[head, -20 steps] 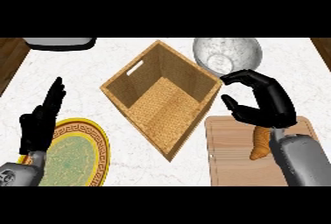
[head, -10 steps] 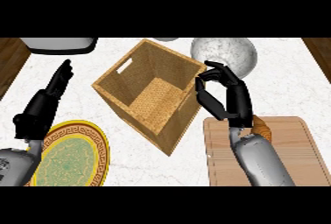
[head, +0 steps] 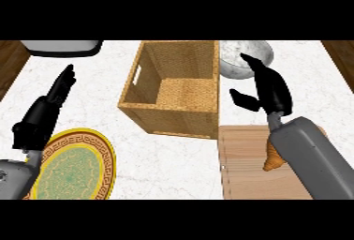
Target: Pick the croissant from the cutting board and place it in the basket
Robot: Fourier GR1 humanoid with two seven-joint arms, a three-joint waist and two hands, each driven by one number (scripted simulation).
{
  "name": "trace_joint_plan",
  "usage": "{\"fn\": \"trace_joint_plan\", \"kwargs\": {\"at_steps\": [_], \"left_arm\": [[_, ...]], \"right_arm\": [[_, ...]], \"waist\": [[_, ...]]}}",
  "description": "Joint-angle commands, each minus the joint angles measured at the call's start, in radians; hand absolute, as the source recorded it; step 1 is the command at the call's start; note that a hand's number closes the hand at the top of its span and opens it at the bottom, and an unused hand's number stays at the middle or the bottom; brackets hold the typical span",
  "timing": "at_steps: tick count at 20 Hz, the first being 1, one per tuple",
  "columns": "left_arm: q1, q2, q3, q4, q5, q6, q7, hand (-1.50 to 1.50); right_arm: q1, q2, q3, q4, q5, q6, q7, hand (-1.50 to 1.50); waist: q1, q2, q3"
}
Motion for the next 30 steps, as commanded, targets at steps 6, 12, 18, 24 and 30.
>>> {"fn": "trace_joint_plan", "kwargs": {"at_steps": [6, 12, 18, 24, 30], "left_arm": [[-0.003, 0.002, 0.013, -0.005, 0.009, -0.013, -0.007, 0.00], [0.008, -0.045, -0.004, 0.010, -0.017, 0.007, -0.024, 0.00], [0.049, 0.019, 0.062, -0.062, 0.027, -0.054, 0.003, 0.00], [0.004, -0.020, 0.068, 0.015, -0.011, -0.058, -0.024, 0.00], [0.022, -0.044, 0.058, -0.041, -0.031, -0.046, 0.008, 0.00]], "right_arm": [[-0.219, -0.108, 0.124, 0.025, -0.109, 0.703, 0.384, -1.50], [-0.327, -0.083, 0.046, 0.003, -0.308, 0.984, 0.629, -1.50], [-0.290, -0.125, 0.015, -0.017, -0.374, 1.006, 0.694, -1.50], [-0.218, -0.150, 0.057, -0.013, -0.333, 0.991, 0.619, -1.50], [-0.136, -0.148, 0.104, 0.041, -0.300, 1.002, 0.571, -1.50]], "waist": [[0.009, 0.004, 0.008], [-0.011, 0.014, 0.014], [-0.004, 0.013, 0.015], [-0.006, 0.021, 0.016], [0.004, 0.022, 0.016]]}}
